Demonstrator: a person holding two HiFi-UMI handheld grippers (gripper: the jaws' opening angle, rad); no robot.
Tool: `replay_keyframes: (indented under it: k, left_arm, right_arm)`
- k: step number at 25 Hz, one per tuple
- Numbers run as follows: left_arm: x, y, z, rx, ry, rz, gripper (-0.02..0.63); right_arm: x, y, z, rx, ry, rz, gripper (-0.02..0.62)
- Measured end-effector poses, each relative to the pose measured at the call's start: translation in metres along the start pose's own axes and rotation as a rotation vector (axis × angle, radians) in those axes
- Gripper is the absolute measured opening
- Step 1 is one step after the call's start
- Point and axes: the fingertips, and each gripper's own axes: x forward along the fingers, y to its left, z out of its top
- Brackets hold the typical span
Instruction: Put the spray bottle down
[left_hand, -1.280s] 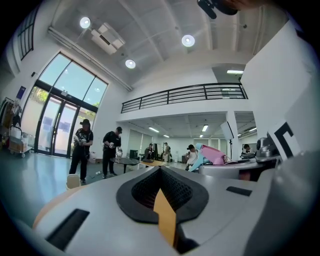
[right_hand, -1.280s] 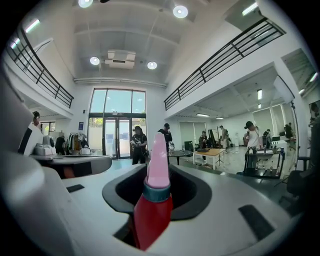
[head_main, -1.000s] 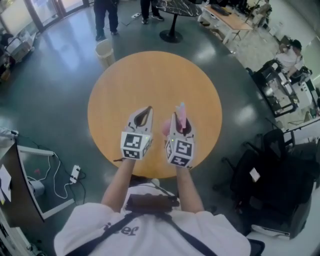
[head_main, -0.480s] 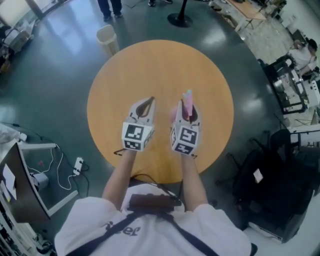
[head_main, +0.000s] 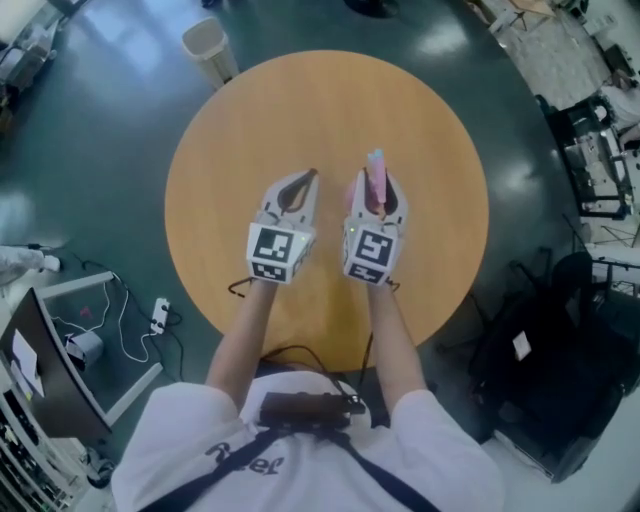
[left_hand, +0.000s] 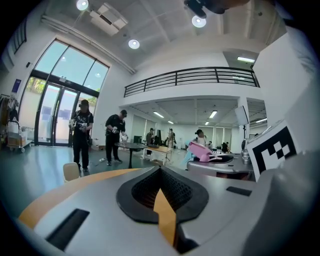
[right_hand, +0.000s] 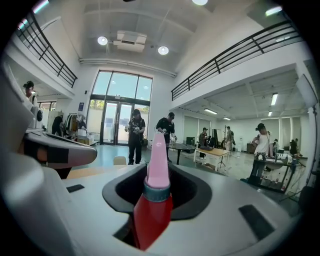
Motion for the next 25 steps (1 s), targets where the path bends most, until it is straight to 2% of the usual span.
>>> replay_keyframes:
  k: [13, 25]
  left_arm:
    - [0.026, 0.03, -0.034, -0.073, 0.038, 0.001, 0.009]
    - [0.027, 0.038, -0.046, -0.093, 0.052, 0.003, 0.009]
  right_arm:
    - [0.053, 0.014, -0.044, -0.043, -0.016, 0.007, 0.147]
    - [0.056, 0.024, -0.061, -0.015, -0.005, 0.0, 0.152]
